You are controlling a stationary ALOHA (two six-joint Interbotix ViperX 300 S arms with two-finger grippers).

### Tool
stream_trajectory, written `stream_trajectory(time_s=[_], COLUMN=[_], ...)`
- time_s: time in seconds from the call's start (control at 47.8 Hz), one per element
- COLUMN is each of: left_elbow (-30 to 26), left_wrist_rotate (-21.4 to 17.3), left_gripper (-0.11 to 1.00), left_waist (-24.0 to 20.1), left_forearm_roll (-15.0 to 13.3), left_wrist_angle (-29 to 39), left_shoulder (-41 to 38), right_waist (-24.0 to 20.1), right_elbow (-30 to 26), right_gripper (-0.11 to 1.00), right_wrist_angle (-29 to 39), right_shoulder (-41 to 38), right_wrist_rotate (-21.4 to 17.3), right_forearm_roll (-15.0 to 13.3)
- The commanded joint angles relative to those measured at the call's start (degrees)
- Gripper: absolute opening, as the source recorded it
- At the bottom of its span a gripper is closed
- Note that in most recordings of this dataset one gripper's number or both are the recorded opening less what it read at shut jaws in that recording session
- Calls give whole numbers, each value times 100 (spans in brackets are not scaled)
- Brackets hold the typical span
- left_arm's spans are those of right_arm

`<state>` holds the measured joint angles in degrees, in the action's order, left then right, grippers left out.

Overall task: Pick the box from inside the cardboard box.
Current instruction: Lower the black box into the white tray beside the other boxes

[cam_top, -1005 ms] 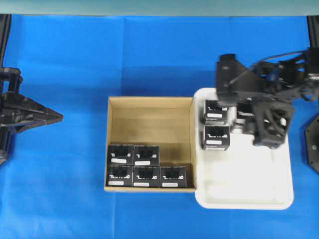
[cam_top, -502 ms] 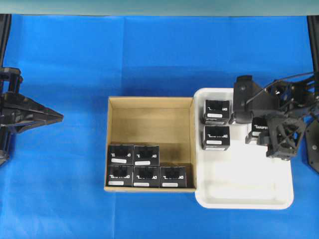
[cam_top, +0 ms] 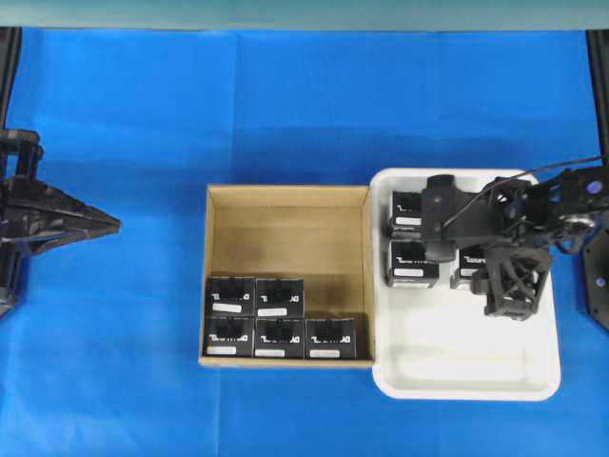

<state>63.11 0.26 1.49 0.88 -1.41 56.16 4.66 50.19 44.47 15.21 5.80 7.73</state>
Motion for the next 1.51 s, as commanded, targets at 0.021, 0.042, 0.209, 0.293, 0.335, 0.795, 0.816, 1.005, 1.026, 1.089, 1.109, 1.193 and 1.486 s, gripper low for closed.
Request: stream_trajectory(time_s=[0.021,0.042,0.209,0.293,0.335,0.795,0.816,1.005,1.026,1.089,1.109,1.193,1.486], left_elbow=[-149,-158,-158,-158,-158,-158,-158,-158,-158,-158,-158,-158,-158], left_wrist_rotate=[0,0,0,0,-9,-9,-9,-9,-9,-9,-9,0,0], left_gripper=[-4,-4,-4,-4,-4,-4,-4,-4,-4,-4,-4,-4,-4], left_waist=[-9,-9,-9,-9,-9,-9,-9,-9,-9,-9,-9,0,0], left_forearm_roll=[9,9,9,9,9,9,9,9,9,9,9,9,9], left_wrist_angle=[-35,-35,-35,-35,-35,-35,-35,-35,-35,-35,-35,-35,-35], left_shoulder=[-35,-35,-26,-18,-18,-18,-18,-18,-18,-18,-18,-18,-18], right_waist=[-26,-18,-26,-18,-18,-18,-18,-18,-18,-18,-18,-18,-18], right_elbow=[-9,0,105,149,158,167,167,167,167,167,167,167,149], right_gripper=[64,63,63,63,64,63,63,63,63,63,63,63,91], right_wrist_angle=[-193,-246,-650,-756,-782,-844,-844,-844,-835,-844,-844,-844,-844], right_shoulder=[-193,-229,-422,-510,-527,-571,-571,-571,-571,-571,-571,-571,-571], right_wrist_rotate=[9,9,0,9,9,-26,-26,-35,-35,-53,-53,-53,-70], right_forearm_roll=[-53,-53,-62,-62,-70,-141,-149,-149,-149,-149,-149,-149,-149])
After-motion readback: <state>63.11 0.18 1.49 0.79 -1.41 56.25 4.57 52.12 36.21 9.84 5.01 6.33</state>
